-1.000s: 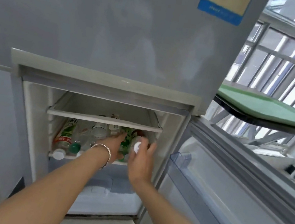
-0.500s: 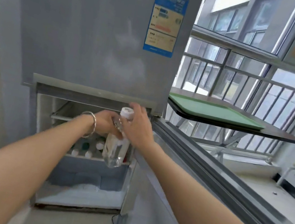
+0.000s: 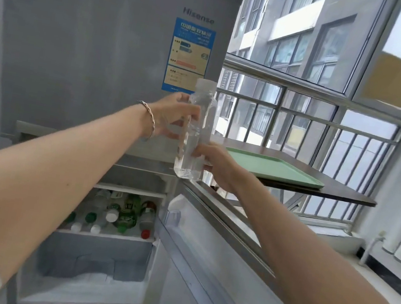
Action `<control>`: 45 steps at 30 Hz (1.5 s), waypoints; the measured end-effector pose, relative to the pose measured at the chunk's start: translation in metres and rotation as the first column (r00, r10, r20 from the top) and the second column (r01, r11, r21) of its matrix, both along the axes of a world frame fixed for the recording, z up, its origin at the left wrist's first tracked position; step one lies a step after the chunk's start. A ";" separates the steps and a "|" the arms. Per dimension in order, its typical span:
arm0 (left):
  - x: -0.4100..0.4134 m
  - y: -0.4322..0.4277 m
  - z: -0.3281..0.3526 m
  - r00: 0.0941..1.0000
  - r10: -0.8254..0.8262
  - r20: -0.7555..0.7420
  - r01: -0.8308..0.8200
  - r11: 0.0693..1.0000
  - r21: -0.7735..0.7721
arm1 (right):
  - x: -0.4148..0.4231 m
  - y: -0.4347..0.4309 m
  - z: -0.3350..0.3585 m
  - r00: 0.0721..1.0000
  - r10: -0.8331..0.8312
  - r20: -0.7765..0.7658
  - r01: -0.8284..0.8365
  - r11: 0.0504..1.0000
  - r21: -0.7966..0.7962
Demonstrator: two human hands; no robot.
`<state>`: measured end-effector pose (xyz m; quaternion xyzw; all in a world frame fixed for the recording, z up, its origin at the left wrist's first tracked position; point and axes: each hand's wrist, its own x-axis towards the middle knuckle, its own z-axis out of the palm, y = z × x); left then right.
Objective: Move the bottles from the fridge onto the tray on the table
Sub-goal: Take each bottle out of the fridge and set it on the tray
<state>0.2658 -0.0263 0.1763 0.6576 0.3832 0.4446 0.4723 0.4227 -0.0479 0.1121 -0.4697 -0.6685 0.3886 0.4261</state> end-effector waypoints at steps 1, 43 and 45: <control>0.008 0.006 0.001 1.000 -0.019 0.005 0.019 1.000 -0.001 | 0.012 0.005 0.003 1.000 0.011 0.013 -0.011 1.000 -0.015; 0.084 0.102 -0.051 0.951 0.255 -0.174 -0.223 0.957 0.186 | 0.009 0.111 0.017 0.675 -0.653 0.343 0.521 0.752 0.404; 0.058 0.086 -0.061 0.926 0.283 -0.248 -0.253 0.956 0.147 | -0.014 0.096 0.005 0.718 -0.568 0.401 0.461 0.821 0.337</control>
